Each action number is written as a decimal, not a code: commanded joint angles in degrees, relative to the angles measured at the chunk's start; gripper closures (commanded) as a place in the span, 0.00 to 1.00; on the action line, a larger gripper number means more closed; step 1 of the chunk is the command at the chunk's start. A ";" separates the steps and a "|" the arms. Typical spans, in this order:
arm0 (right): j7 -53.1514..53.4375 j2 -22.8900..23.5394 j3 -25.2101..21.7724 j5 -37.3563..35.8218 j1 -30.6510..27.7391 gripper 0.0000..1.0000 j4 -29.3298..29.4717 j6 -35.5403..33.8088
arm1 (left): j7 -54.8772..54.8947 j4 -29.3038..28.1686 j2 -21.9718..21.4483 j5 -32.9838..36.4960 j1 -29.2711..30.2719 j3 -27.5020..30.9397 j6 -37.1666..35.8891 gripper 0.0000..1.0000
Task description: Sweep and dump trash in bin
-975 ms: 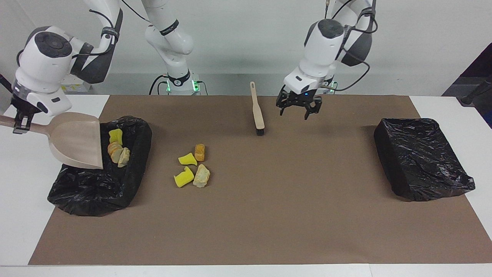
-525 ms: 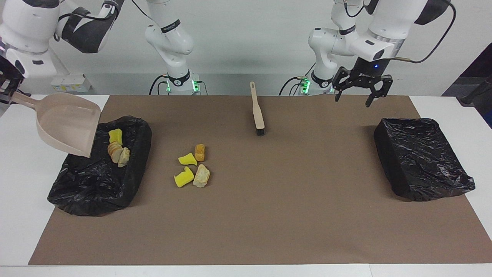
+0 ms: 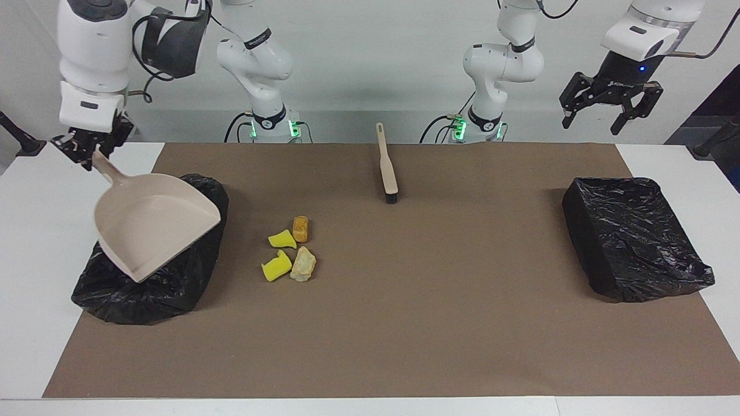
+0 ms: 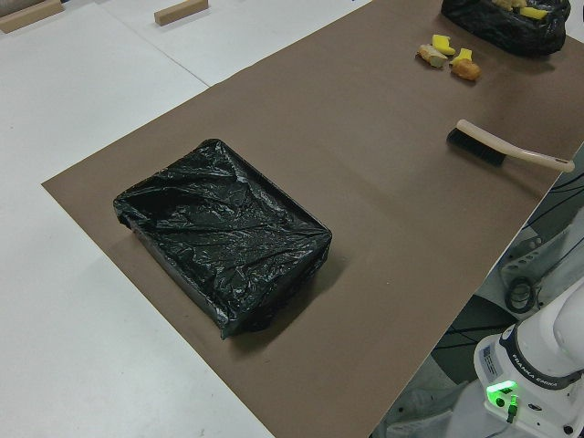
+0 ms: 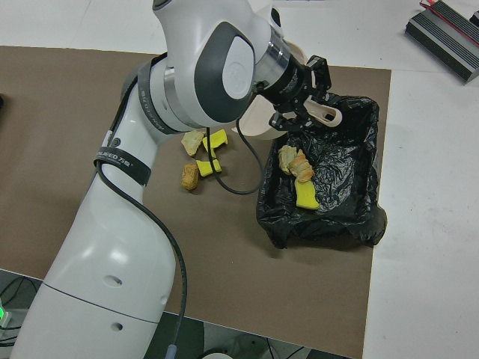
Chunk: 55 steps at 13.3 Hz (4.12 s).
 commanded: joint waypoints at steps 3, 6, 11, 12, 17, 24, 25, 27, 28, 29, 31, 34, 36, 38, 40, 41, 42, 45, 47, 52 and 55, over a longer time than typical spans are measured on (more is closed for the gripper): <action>29.77 4.61 0.02 8.89 7.73 1.00 0.16 -0.83 | 2.55 1.15 -0.45 0.55 2.56 0.03 -2.22 0.00; 49.63 9.08 0.11 13.12 15.01 1.00 0.51 0.14 | 2.37 0.97 -0.54 0.55 2.30 0.03 -2.04 0.00; 68.67 13.93 0.02 22.87 26.62 1.00 0.69 7.96 | 2.28 0.09 -1.06 0.55 2.65 0.03 -2.57 0.00; 71.90 15.41 0.02 23.32 29.34 1.00 0.69 9.54 | 2.29 0.00 -1.33 0.55 2.56 0.03 -3.35 0.00; 86.50 25.77 0.02 26.40 39.63 1.00 5.50 16.40 | 2.29 -0.44 -1.68 0.63 2.73 0.12 -3.19 0.00; 88.11 29.49 0.02 26.05 42.29 0.41 4.90 20.11 | 1.85 -0.44 -1.68 0.72 2.56 0.12 -3.36 0.00; 87.32 29.14 0.02 25.70 42.38 0.00 4.73 19.23 | 1.76 -0.44 -1.68 0.63 2.65 0.12 -3.45 0.00; 87.14 27.22 0.02 26.13 42.03 0.00 4.82 16.60 | 1.85 -0.44 -1.68 0.72 2.65 0.12 -3.36 0.00; 87.14 25.73 0.02 27.09 41.07 0.00 4.90 14.06 | 1.85 -0.44 -1.68 0.72 2.65 0.12 -3.36 0.00; 87.14 24.23 0.02 27.54 39.67 0.00 4.91 11.86 | 1.85 -0.44 -1.68 0.72 2.56 0.12 -3.36 0.00; 87.14 20.20 0.02 28.16 39.39 0.00 4.73 6.85 | 1.85 -0.44 -1.68 0.72 2.65 0.12 -3.36 0.00; 87.93 11.51 0.02 29.82 39.74 0.00 0.01 1.30 | 1.58 -0.44 -1.68 0.63 1.95 0.03 -3.10 0.00; 88.19 5.62 0.02 31.75 40.70 0.00 -6.05 1.11 | 1.50 -0.70 -1.68 0.63 1.68 -0.49 -2.31 0.00; 88.11 1.56 0.02 35.68 43.08 0.00 -12.73 2.95 | 1.49 -2.10 -2.12 0.46 0.63 -0.76 0.14 0.00; 87.93 -2.22 0.02 38.44 45.35 0.00 -19.23 6.46 | 1.49 -2.90 -1.68 0.46 -0.77 -0.76 2.43 0.00; 88.10 -3.28 0.02 38.53 47.45 0.00 -22.40 8.04 | 1.41 -3.25 -1.42 0.46 -2.00 -0.76 3.48 0.00; 88.19 -3.90 0.02 38.62 49.21 0.00 -25.13 9.80 | 1.32 -4.03 -1.15 0.46 -3.32 -0.76 4.63 0.00; 87.23 -4.08 0.02 41.78 52.03 0.00 -29.79 12.96 | -3.05 -8.07 -0.71 0.63 -9.29 -0.76 11.47 0.00; 88.19 -4.00 0.02 41.96 55.72 0.00 -34.10 18.40 | -9.63 -9.83 2.52 0.89 -15.25 -0.76 15.08 0.00; 88.19 -3.47 0.02 43.54 58.90 0.00 -38.77 23.61 | -22.03 -14.93 8.85 0.98 -23.79 -0.76 27.46 0.00; 88.28 -3.20 0.02 43.54 59.86 0.09 -39.30 23.97 | -31.51 -15.20 15.18 4.93 -30.03 -0.67 31.52 0.00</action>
